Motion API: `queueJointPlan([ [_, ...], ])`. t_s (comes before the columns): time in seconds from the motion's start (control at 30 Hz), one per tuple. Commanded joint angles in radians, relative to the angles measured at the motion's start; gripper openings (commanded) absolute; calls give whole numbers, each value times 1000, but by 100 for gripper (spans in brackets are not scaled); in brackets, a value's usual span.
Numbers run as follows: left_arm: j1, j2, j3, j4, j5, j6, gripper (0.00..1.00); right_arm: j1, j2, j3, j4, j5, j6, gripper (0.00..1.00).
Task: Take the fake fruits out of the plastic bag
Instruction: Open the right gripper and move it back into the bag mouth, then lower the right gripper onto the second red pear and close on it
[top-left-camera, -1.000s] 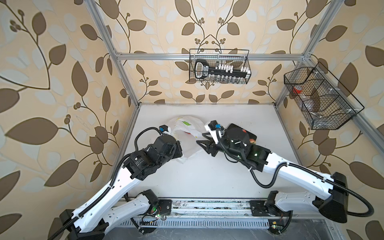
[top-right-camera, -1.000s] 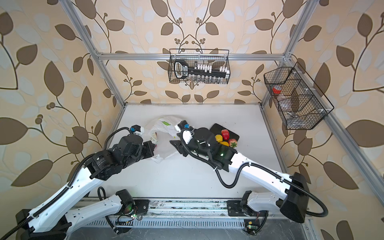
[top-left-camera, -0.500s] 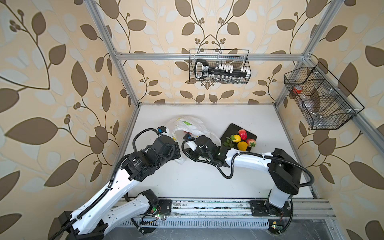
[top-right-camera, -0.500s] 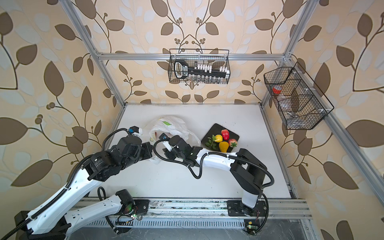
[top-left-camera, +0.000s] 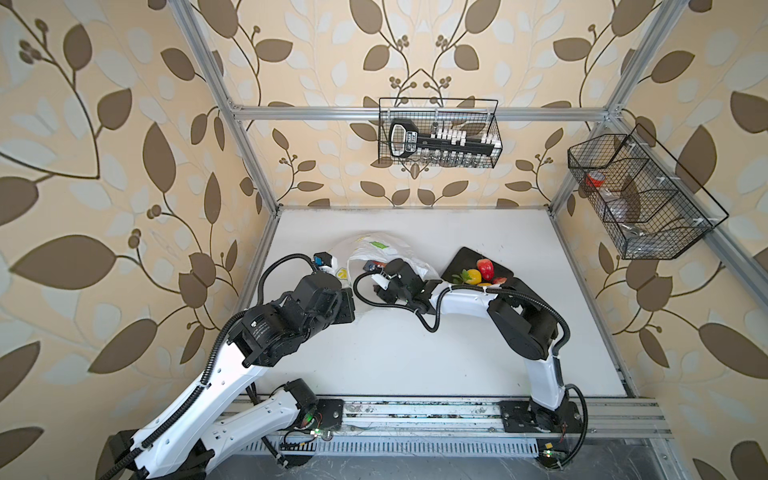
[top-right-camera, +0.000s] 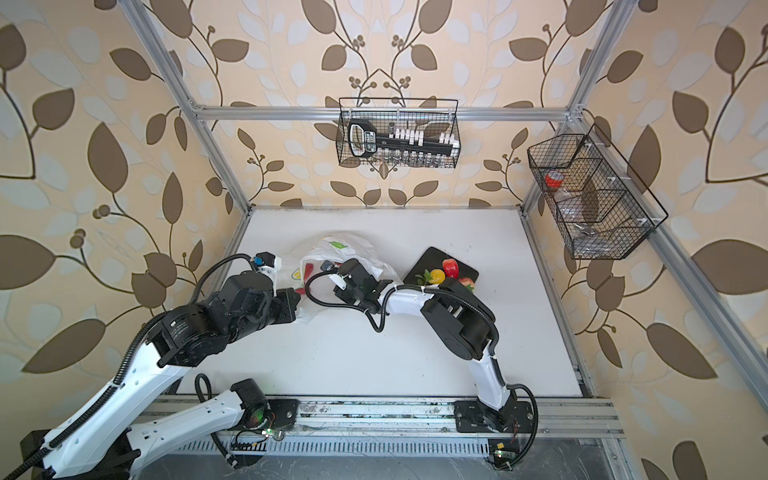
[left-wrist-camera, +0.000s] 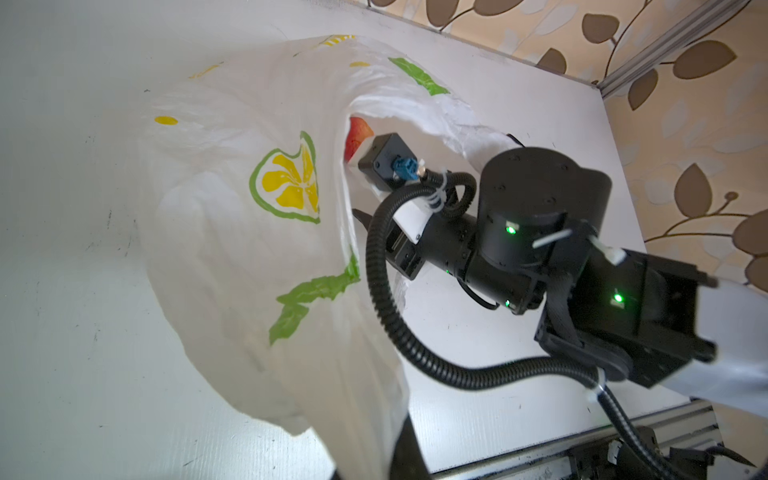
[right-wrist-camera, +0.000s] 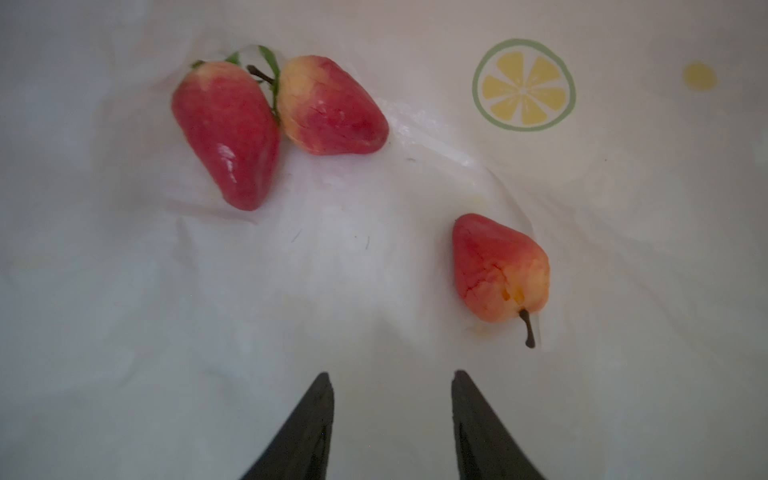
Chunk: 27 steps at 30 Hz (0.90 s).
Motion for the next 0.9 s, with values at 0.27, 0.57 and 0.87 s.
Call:
queueJointPlan([
  [0.27,-3,54,20,30,177,145,0,-69,39,111,-76,-42,728,66],
  [0.57,-3,73,-9,75,228,125,0,-87,132,265,-113,91,1078,70],
  [0.87,-2,98,-3,102,262,117,0,-93,228,331,-135,117,1253,74],
])
